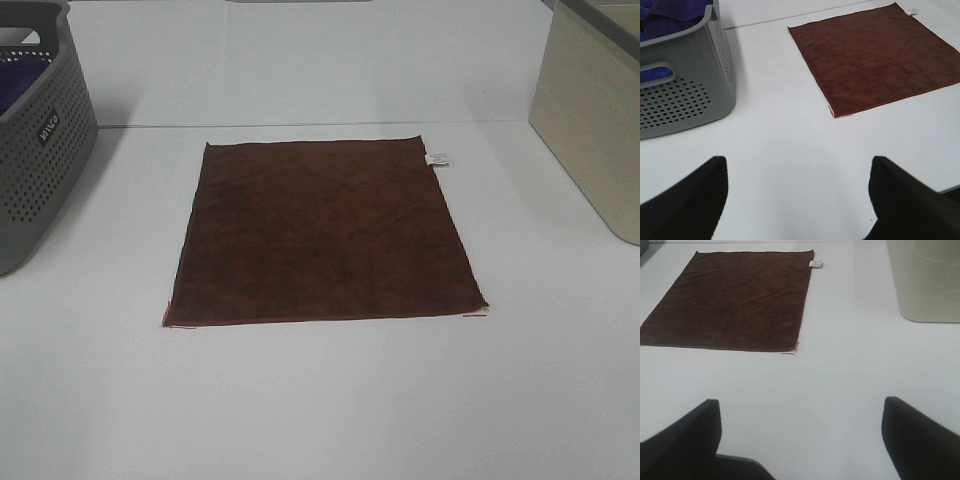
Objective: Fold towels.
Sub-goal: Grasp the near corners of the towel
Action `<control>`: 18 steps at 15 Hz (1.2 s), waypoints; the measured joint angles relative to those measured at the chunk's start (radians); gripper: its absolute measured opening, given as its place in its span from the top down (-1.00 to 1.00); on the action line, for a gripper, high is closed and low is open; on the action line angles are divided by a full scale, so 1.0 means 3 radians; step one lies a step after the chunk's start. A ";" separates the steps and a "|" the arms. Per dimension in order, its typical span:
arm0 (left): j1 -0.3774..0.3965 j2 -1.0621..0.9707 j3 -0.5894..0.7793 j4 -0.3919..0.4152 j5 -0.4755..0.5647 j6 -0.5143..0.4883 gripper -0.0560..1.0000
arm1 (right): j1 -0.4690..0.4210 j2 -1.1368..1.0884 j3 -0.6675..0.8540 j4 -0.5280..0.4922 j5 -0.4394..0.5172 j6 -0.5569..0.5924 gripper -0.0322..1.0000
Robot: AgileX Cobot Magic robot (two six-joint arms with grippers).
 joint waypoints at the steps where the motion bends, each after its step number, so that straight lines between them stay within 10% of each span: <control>1: 0.0000 0.0000 0.0000 0.0000 0.0000 0.0000 -0.52 | 0.0000 0.0000 0.0000 0.0000 0.0000 0.0000 -0.66; 18: 0.0000 0.0000 0.0000 0.0000 0.0000 0.0000 -0.52 | 0.0000 0.0000 0.0000 0.0000 0.0000 0.0000 -0.66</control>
